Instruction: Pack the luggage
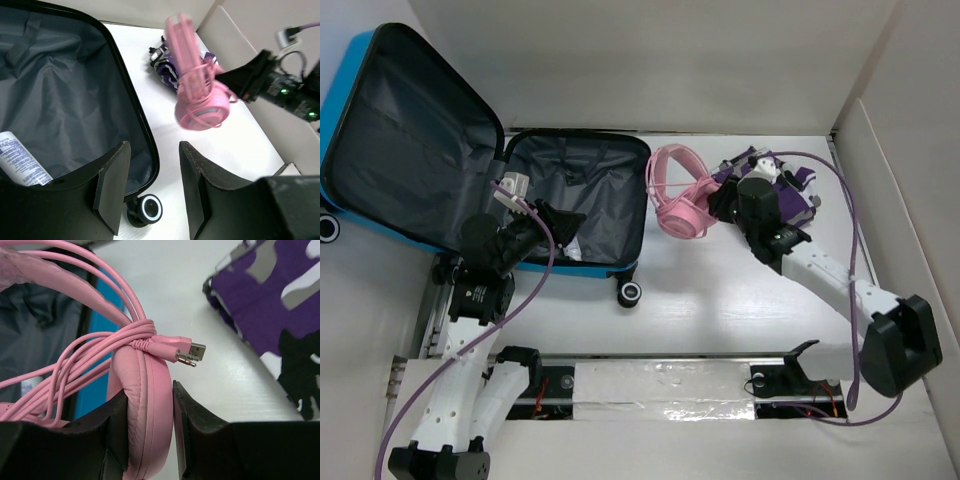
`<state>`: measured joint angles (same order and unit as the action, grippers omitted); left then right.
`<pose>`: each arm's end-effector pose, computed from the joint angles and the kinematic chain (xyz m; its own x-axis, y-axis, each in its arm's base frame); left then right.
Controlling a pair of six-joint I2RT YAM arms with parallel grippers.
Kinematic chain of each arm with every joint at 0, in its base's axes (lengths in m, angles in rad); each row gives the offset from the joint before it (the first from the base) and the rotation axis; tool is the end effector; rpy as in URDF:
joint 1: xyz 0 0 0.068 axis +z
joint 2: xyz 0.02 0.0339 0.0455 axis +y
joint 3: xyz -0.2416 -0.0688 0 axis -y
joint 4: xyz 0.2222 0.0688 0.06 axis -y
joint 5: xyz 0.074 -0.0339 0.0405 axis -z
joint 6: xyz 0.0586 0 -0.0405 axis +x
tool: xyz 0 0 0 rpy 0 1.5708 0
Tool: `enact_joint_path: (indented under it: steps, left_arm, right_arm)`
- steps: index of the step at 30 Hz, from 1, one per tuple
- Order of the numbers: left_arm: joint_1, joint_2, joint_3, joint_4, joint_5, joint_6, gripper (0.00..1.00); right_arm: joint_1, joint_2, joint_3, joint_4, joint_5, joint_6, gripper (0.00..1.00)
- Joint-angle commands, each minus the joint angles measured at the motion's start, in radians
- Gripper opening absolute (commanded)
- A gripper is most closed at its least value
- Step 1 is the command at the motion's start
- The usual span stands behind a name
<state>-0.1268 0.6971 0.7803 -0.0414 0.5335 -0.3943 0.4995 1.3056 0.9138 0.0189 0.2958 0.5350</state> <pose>0.1704 -0.0518 0.3521 -0.1972 -0.3083 -0.9306 0.5818 0.7272 -0.3642 0.2769 0.1316 0.2699 -0.3872 0.3443 -0.8553 -0.0261 0.9232 0.3834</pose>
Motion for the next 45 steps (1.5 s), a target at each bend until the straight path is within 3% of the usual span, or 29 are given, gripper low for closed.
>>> enact_joint_path:
  steps: [1, 6, 16, 21, 25, 26, 27, 28, 29, 30, 32, 36, 37, 39, 40, 41, 42, 43, 45]
  left_arm:
    - [0.006, -0.013, 0.01, 0.057, 0.01, 0.0, 0.41]
    - [0.006, -0.018, 0.011, 0.055, 0.002, 0.0, 0.41]
    - [0.006, -0.044, 0.016, 0.043, -0.052, 0.009, 0.41]
    - [0.006, -0.039, 0.017, 0.043, -0.047, 0.011, 0.41]
    - [0.006, -0.041, 0.017, 0.043, -0.049, 0.011, 0.41]
    - [0.006, -0.039, 0.017, 0.043, -0.049, 0.011, 0.41]
    - [0.006, -0.039, 0.017, 0.043, -0.052, 0.011, 0.41]
    - [0.006, -0.041, 0.017, 0.043, -0.052, 0.011, 0.41]
    - [0.006, -0.039, 0.017, 0.043, -0.05, 0.011, 0.41]
    - [0.006, -0.041, 0.016, 0.043, -0.05, 0.011, 0.41]
    - [0.006, -0.039, 0.016, 0.043, -0.044, 0.009, 0.41]
    - [0.006, -0.041, 0.017, 0.043, -0.041, 0.009, 0.41]
    - [0.006, -0.041, 0.019, 0.043, -0.047, 0.011, 0.41]
    - [0.006, -0.048, 0.022, 0.043, -0.053, 0.014, 0.41]
    - [0.006, -0.05, 0.023, 0.043, -0.058, 0.015, 0.41]
    - [0.006, -0.053, 0.023, 0.043, -0.058, 0.015, 0.41]
    - [0.006, -0.053, 0.023, 0.043, -0.055, 0.014, 0.41]
    - [0.006, -0.051, 0.022, 0.043, -0.049, 0.014, 0.41]
    - [0.006, -0.053, 0.02, 0.043, -0.047, 0.011, 0.41]
  right_arm:
    - [0.022, -0.083, 0.069, 0.079, 0.059, -0.045, 0.17]
    - [0.112, 0.023, 0.287, 0.064, 0.011, -0.092, 0.17]
    - [0.27, 0.545, 0.765, 0.119, -0.012, -0.226, 0.17]
    - [0.309, 0.838, 1.034, 0.004, -0.011, -0.305, 0.18]
    - [0.341, 0.934, 1.151, -0.05, -0.035, -0.307, 0.2]
    - [0.341, 0.942, 1.168, -0.051, -0.058, -0.303, 0.29]
    - [0.35, 0.948, 1.171, -0.054, -0.066, -0.302, 0.54]
    - [0.35, 0.945, 1.172, -0.059, -0.07, -0.3, 0.54]
    - [0.35, 0.934, 1.172, -0.063, -0.082, -0.299, 0.77]
    - [0.35, 0.919, 1.153, -0.063, -0.092, -0.302, 0.85]
    - [0.34, 0.838, 1.108, -0.036, -0.124, -0.306, 0.89]
    - [0.259, 0.623, 0.929, 0.036, -0.165, -0.285, 0.89]
    - [0.237, 0.566, 0.804, 0.083, -0.17, -0.268, 0.87]
    - [0.144, 0.38, 0.655, 0.14, -0.182, -0.235, 0.72]
    - [0.104, 0.316, 0.573, 0.201, -0.194, -0.19, 0.6]
    - [0.059, 0.255, 0.416, 0.226, -0.19, -0.16, 0.25]
    - [0.013, 0.141, 0.339, 0.24, -0.185, -0.13, 0.13]
    - [-0.084, 0.089, 0.27, 0.254, -0.182, -0.072, 0.04]
    - [-0.188, 0.005, 0.079, 0.245, -0.143, -0.017, 0.0]
